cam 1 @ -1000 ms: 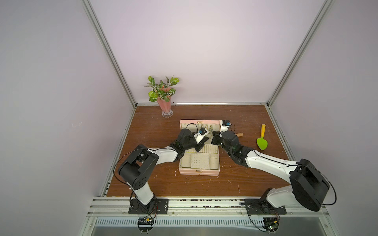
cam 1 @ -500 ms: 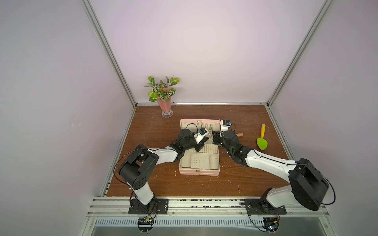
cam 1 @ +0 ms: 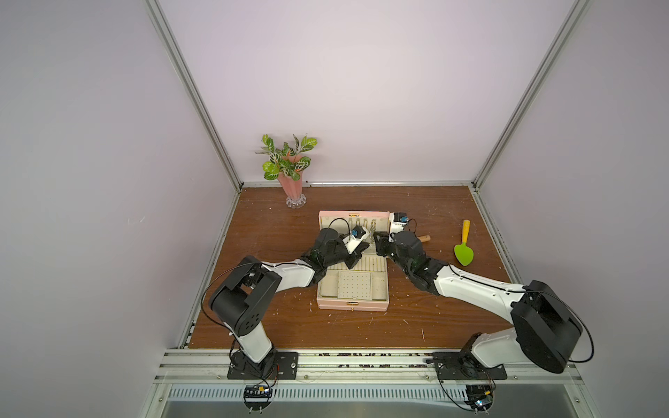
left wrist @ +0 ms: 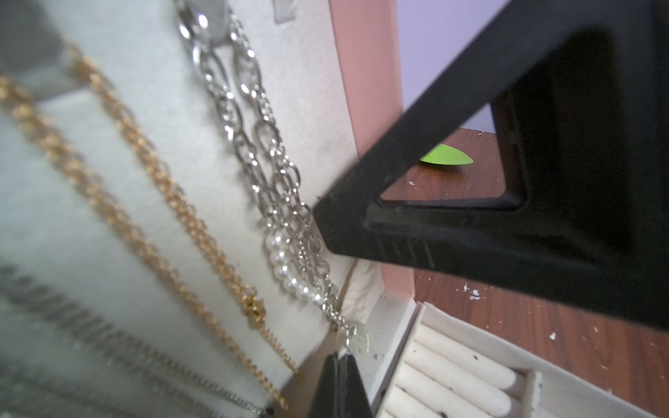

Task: Put jewelry chain into jewelry box
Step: Adjust the necklace in the storage slot.

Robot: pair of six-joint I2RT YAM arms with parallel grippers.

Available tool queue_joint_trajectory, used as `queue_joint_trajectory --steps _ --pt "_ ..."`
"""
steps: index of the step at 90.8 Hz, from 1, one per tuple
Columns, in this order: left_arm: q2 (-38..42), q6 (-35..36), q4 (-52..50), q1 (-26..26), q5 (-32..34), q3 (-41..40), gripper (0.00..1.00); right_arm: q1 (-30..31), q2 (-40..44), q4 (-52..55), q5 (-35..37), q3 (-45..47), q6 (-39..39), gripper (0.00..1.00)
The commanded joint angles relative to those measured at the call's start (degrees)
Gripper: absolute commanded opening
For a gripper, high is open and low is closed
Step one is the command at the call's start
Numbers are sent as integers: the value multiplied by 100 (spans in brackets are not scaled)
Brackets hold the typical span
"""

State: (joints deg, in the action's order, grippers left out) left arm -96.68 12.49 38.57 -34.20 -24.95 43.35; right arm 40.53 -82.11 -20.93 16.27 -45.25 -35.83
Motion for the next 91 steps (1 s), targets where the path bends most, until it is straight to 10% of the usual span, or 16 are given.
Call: queue_joint_trajectory --steps 1,58,91 --pt "207 -141 845 -15 -9 84 5 -52 217 -148 21 73 -36 28" --pt "517 -171 823 -13 -39 -82 19 -71 420 -149 -109 174 5 33" --pt "1797 -588 321 -15 -517 -573 52 -110 1351 -236 -1186 714 690 56"
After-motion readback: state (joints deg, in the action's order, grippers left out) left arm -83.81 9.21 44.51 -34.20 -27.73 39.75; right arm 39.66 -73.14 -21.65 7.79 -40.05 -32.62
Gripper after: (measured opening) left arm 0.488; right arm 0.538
